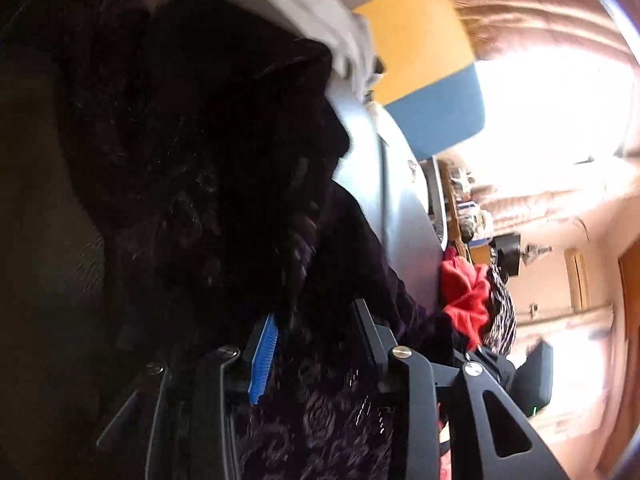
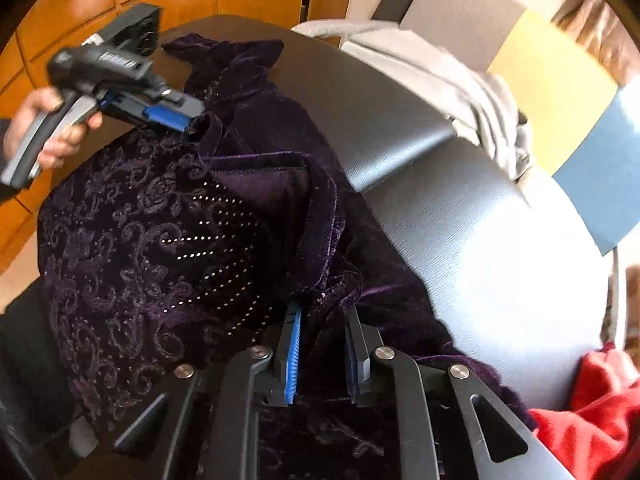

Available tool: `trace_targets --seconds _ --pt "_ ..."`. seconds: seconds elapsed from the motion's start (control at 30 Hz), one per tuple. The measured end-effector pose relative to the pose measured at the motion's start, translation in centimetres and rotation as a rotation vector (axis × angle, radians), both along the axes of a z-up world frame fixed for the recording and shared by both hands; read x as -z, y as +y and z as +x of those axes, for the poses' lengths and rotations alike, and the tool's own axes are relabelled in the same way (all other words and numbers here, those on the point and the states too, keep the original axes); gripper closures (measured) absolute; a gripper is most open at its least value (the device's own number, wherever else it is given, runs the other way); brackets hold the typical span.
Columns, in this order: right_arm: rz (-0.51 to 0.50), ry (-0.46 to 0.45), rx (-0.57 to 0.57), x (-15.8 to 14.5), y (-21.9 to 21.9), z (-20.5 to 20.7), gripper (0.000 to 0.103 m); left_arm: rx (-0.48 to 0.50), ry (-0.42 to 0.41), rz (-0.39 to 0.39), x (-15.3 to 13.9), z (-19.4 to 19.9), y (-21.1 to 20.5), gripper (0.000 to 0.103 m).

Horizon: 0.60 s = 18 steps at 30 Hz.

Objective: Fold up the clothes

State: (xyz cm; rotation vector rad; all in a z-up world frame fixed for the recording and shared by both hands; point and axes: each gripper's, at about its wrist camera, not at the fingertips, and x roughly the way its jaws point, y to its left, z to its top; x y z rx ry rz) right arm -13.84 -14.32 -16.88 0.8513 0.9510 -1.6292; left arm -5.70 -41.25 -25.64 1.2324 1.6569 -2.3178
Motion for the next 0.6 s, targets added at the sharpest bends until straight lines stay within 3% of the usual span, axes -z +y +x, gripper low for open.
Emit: trace_targets --seconds 0.03,0.2,0.33,0.43,0.5,0.6 --pt "-0.005 0.026 0.000 -0.3 0.0 -0.1 0.085 -0.003 0.015 -0.012 -0.5 -0.4 -0.1 0.100" --pt "-0.074 0.186 0.097 -3.0 0.6 -3.2 0.088 0.001 0.176 -0.146 -5.1 -2.4 -0.6 0.098" --pt "-0.164 0.217 0.264 -4.7 0.0 -10.0 0.089 -0.025 0.239 -0.255 -8.6 -6.2 -1.8 0.098" --pt "-0.178 0.158 0.397 -3.2 -1.7 -16.1 0.089 -0.054 0.177 -0.299 -8.3 -10.2 -3.3 0.098" --pt "-0.194 0.020 0.473 -0.6 -2.4 -19.7 0.088 -0.053 0.083 -0.326 -7.0 -12.7 -4.1 0.086" --pt "-0.224 -0.182 0.580 2.6 -2.1 -23.1 0.079 -0.056 -0.032 -0.387 -6.0 -14.4 -3.8 0.082"
